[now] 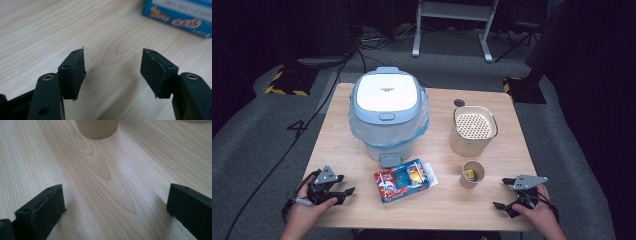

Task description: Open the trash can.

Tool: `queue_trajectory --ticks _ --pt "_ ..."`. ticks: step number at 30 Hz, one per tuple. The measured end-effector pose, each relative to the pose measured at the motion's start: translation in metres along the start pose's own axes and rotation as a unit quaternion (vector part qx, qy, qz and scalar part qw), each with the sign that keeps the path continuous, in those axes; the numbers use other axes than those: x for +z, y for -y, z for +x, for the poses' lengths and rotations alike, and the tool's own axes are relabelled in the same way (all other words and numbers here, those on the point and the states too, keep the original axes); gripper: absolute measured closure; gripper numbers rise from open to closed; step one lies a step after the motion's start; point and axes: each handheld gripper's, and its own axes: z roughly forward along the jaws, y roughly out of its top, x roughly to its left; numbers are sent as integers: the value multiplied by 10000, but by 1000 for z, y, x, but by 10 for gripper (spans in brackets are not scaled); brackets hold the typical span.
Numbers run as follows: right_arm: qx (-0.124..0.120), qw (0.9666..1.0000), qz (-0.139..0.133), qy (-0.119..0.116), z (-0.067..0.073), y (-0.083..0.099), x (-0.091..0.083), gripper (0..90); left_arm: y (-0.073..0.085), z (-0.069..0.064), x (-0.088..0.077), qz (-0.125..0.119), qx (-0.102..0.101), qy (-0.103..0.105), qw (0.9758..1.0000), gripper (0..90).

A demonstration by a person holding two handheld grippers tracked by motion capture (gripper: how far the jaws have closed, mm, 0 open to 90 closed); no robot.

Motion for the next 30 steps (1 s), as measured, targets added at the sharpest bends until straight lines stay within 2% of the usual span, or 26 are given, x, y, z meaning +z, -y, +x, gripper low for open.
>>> queue_trajectory --ticks 3,6,7,8,12,17,19,20,21,23,26,28,30 --pt "2 10000 -1 0 0 0 0 15 -9 0 -11 -196 -11 164 9997 400" --pt "2 10000 -1 0 0 0 0 15 -20 -2 -25 -577 -35 307 9979 401" --pt "2 10000 -1 0 0 0 0 15 -20 -2 -25 -577 -35 307 9979 400" --pt "6 10000 -1 -2 0 0 0 15 -26 -3 -30 -697 28 278 9972 396" --pt "22 10000 -4 17 1 0 0 16 -39 -3 -37 -840 200 357 9956 396" --pt "34 10000 -4 37 1 0 0 18 -57 -5 -44 -933 550 559 9926 436" --pt "52 10000 -3 84 2 1 -1 22 -63 -5 -48 -1011 611 677 9907 458" --pt "65 9999 -18 95 2 1 -1 27 -63 -5 -48 -1011 611 677 9907 483" --pt "78 9999 -22 98 3 1 -1 31 -69 -6 -53 -1095 671 826 9883 503" --pt "80 9999 -22 94 3 1 -2 32 -75 -7 -57 -1185 813 922 9853 560" --pt "81 9999 -23 95 3 1 -2 32 -84 -9 -62 -1279 867 1209 9806 680" --pt "83 9999 -28 98 3 1 -2 33 -87 -9 -65 -1284 915 1233 9798 766" --pt "89 9999 -28 102 3 2 -2 33 -95 -8 -70 -1365 1042 1388 9753 846"
